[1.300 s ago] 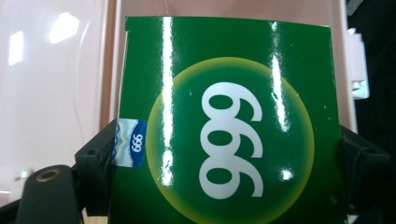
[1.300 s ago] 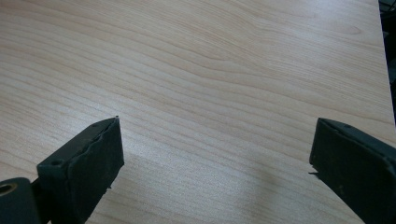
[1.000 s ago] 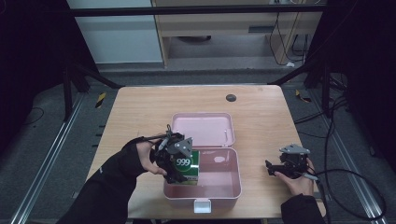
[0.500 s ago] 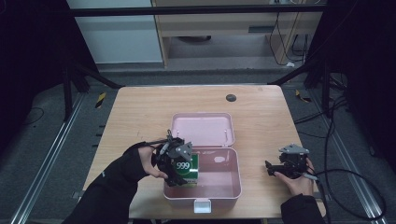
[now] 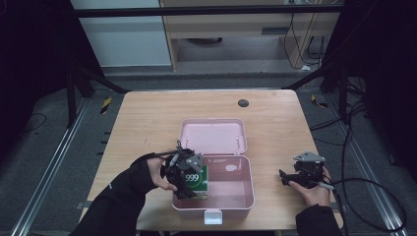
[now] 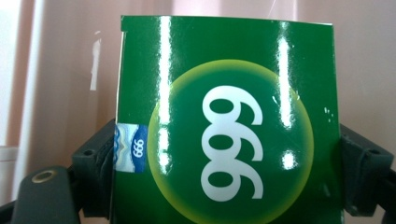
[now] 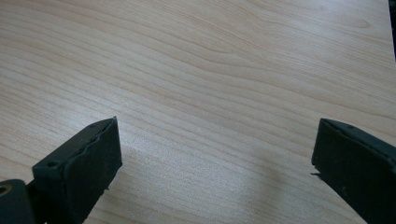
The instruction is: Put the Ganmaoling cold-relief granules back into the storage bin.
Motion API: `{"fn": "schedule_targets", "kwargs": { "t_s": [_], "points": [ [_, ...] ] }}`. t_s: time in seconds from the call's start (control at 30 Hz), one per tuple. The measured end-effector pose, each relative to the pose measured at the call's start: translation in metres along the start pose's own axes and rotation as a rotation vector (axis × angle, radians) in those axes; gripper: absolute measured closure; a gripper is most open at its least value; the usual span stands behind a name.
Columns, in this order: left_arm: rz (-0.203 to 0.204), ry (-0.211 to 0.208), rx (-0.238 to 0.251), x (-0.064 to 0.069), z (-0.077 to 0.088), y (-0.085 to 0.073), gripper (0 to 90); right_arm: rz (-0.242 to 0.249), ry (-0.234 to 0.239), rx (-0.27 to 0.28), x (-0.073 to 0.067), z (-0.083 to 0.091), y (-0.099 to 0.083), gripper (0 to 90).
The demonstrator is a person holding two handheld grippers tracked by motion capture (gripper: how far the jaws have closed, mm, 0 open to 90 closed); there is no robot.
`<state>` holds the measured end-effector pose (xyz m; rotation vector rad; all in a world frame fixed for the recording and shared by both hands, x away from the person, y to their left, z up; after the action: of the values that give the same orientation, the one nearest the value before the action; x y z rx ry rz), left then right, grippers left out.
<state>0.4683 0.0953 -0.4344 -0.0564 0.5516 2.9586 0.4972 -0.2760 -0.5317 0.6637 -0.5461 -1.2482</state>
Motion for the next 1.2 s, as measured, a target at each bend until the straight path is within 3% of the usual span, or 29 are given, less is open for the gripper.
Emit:
{"fn": "schedule_targets", "kwargs": {
  "t_s": [0.33,0.43,0.8,1.03,1.2],
  "points": [
    [0.003,-0.003,-0.01,0.0,-0.002,-0.003,12.6,0.004,-0.001,-0.006,0.0,0.0,0.0,1.3],
    [0.007,-0.001,0.02,0.0,0.004,-0.001,12.8,0.001,-0.004,-0.003,0.0,0.0,0.0,1.1],
    [0.022,0.079,0.149,0.001,0.039,0.005,20.5,-0.006,-0.01,0.001,0.001,0.001,0.0,1.9],
    [0.059,0.138,0.194,0.003,0.063,-0.007,26.6,-0.014,-0.008,-0.001,0.001,0.002,0.0,2.1],
    [0.105,0.191,0.222,0.005,0.079,-0.025,30.6,-0.016,-0.009,0.002,0.002,0.002,0.001,2.2]
  ]
}}
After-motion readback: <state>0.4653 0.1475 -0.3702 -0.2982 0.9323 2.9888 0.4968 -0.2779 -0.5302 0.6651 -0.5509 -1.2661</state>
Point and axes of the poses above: each handheld gripper's, and its own axes: z roughly backward along the jaws, y roughly out of its top, x roughly to its right, the point moved 5 cm from there along -z, roughly forward along the jaws, and after that the axes turned 8 degrees about -z, right-handed, at the moved point
